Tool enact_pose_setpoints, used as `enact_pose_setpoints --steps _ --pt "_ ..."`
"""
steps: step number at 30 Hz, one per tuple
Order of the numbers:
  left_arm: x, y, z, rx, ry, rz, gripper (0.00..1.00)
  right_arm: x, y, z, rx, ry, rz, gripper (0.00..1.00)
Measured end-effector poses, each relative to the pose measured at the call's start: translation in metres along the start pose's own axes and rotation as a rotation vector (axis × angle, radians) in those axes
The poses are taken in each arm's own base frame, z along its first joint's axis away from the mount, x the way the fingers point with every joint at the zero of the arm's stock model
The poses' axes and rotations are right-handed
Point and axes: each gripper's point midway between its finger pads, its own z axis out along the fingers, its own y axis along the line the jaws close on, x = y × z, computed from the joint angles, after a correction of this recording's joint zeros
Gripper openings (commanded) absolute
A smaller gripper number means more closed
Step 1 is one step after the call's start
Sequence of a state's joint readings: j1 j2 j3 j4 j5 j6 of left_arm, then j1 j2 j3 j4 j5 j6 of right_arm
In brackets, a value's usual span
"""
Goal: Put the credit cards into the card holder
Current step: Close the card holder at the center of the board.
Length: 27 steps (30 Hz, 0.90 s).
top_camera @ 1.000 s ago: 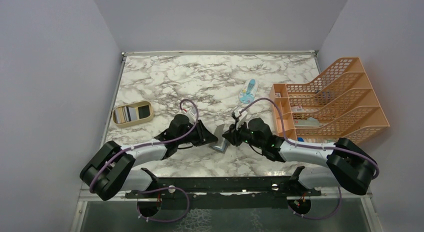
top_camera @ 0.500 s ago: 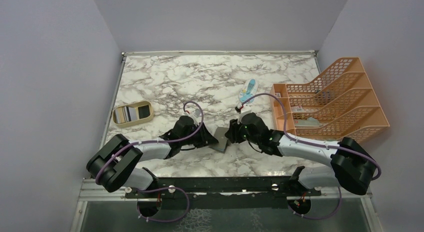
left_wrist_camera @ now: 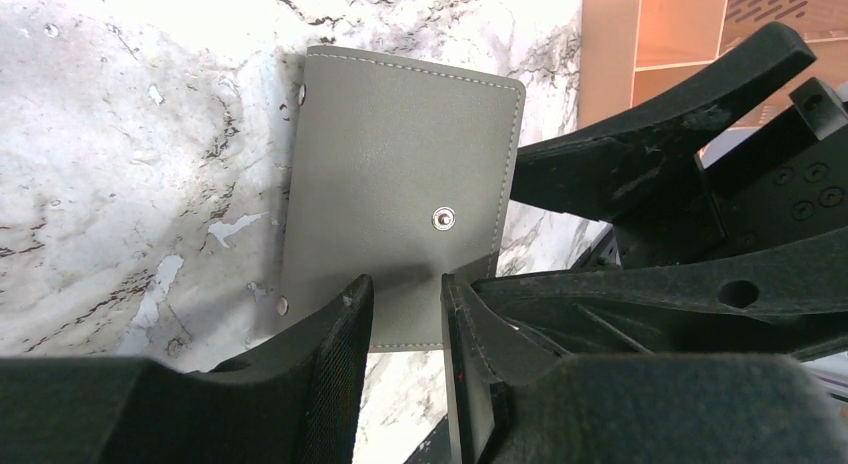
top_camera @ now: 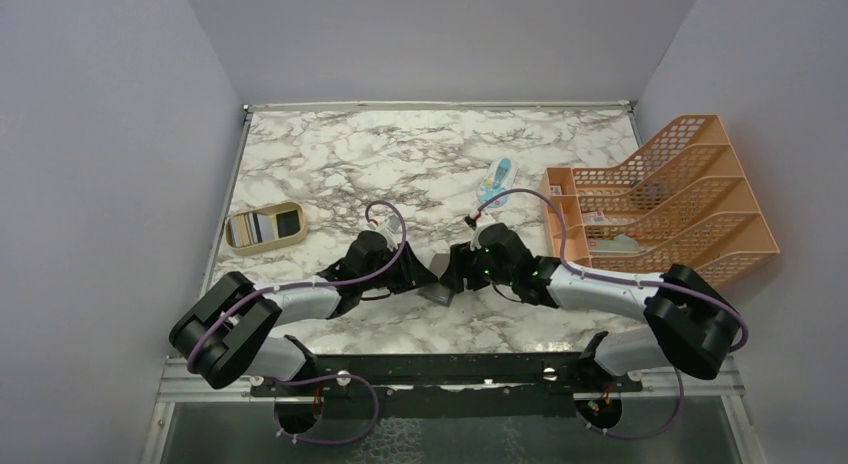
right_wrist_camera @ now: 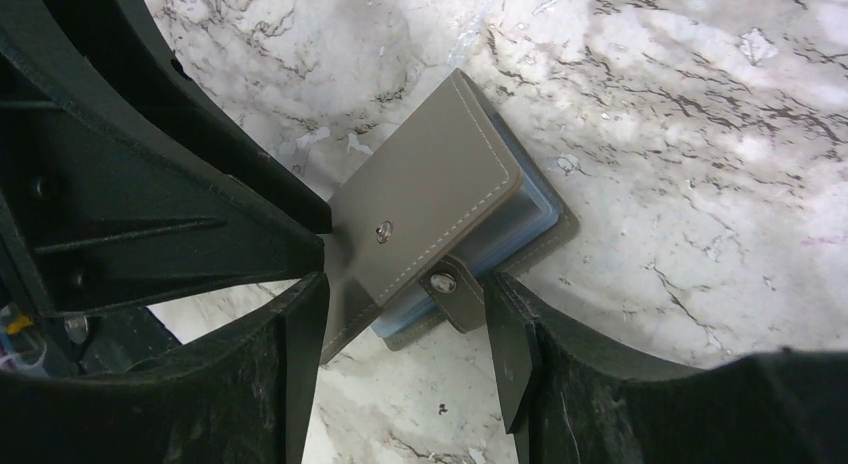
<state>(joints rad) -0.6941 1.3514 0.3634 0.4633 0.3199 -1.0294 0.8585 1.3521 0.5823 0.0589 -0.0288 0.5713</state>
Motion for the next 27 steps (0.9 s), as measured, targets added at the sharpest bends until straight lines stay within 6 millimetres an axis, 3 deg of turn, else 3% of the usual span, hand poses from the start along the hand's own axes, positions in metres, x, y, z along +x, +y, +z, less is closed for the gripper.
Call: enact_pose_setpoints --steps 18,27 --pt "-0.001 0.003 0.0 -0.014 -0.009 0.01 0.34 0.0 0.001 0.013 -0.104 0.02 -0.133 0.66" --pt "-0.002 0.004 0.001 -0.019 -0.011 0.012 0.34 0.009 0.024 0.007 -0.257 0.053 -0.165 0.65"
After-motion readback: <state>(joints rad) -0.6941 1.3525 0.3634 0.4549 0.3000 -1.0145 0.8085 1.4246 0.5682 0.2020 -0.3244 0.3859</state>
